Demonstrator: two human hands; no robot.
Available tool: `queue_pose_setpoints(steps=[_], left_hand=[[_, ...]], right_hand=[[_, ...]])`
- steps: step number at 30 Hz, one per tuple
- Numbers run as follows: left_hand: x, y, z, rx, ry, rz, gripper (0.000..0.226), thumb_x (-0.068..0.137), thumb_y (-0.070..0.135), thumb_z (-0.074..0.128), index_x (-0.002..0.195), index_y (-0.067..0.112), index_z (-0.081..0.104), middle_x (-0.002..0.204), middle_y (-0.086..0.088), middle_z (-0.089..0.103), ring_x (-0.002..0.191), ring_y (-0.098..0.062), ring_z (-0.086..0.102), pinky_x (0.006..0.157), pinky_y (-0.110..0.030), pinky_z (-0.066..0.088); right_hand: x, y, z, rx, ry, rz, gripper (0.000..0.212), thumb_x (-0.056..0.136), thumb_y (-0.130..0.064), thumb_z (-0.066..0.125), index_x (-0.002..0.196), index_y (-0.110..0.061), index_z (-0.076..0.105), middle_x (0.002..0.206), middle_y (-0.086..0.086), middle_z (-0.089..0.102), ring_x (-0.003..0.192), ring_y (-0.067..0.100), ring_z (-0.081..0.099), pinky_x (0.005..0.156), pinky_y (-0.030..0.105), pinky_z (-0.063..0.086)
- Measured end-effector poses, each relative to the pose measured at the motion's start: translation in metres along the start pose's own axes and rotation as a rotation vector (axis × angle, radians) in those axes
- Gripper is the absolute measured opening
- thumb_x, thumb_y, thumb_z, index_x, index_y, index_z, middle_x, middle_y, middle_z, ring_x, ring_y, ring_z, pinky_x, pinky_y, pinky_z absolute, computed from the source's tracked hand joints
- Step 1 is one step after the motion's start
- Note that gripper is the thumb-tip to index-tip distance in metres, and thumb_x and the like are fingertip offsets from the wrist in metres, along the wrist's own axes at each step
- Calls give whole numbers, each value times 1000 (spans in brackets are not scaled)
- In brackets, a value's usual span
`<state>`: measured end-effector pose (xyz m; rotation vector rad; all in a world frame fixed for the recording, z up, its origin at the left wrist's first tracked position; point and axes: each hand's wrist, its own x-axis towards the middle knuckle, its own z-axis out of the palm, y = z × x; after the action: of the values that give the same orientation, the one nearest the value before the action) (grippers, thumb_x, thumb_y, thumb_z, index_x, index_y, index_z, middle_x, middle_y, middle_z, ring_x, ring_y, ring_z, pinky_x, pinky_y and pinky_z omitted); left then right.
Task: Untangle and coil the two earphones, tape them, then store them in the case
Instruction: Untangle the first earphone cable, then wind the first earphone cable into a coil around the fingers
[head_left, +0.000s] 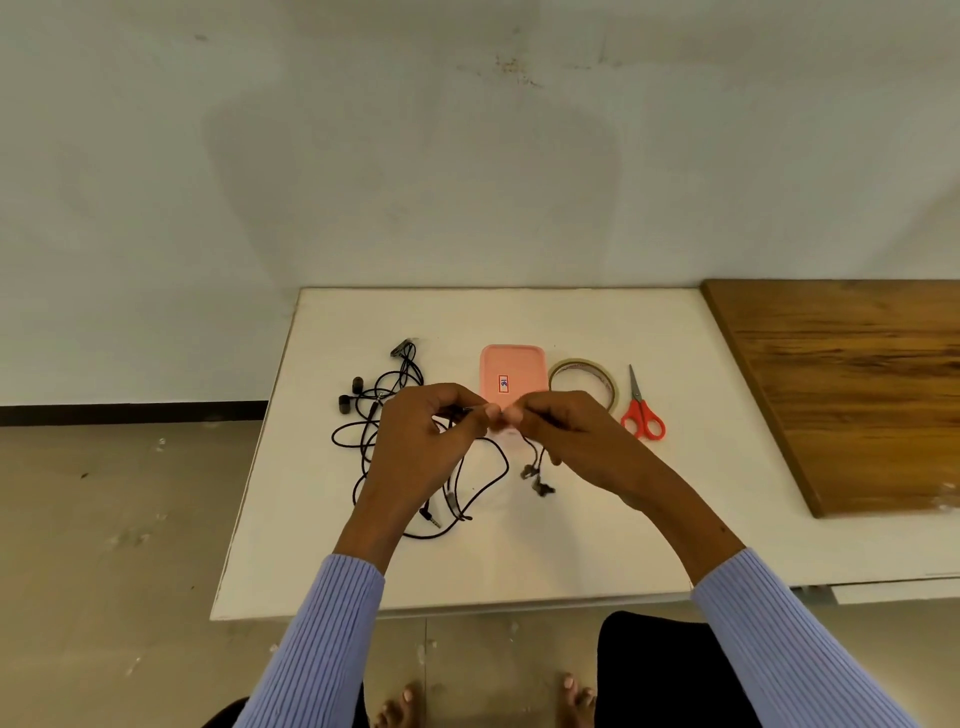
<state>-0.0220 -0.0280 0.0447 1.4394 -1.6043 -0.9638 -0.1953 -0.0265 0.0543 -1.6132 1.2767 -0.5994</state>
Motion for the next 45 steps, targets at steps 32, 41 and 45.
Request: queue_pose_setpoints(steps=[32, 41, 45], left_hand=[[-4, -29, -11, 200, 64, -117, 25, 90, 34, 57, 103, 18, 72, 94, 11, 67, 84, -6, 59, 65, -12, 36], [-7, -32, -13, 293, 117, -189, 29, 90, 31, 57, 78, 8, 70, 75, -4, 69, 72, -16, 61, 59, -19, 39], [-10, -22, -9, 282, 141, -242, 36, 90, 32, 55, 75, 2, 69, 72, -13, 69, 71, -24, 62, 60, -25, 41]], right_hand=[[-13, 47, -24, -206, 234, 351, 9, 85, -8, 65, 88, -1, 71, 67, 1, 61, 61, 14, 60, 69, 29, 58], [-29, 38, -8, -681, 285, 301, 34, 89, -27, 61, 120, -12, 58, 120, 3, 63, 112, 20, 55, 88, 32, 45], [-26, 12, 31, -653, 236, 115, 21, 90, -25, 59, 106, -16, 68, 105, 3, 70, 96, 21, 63, 81, 35, 51]])
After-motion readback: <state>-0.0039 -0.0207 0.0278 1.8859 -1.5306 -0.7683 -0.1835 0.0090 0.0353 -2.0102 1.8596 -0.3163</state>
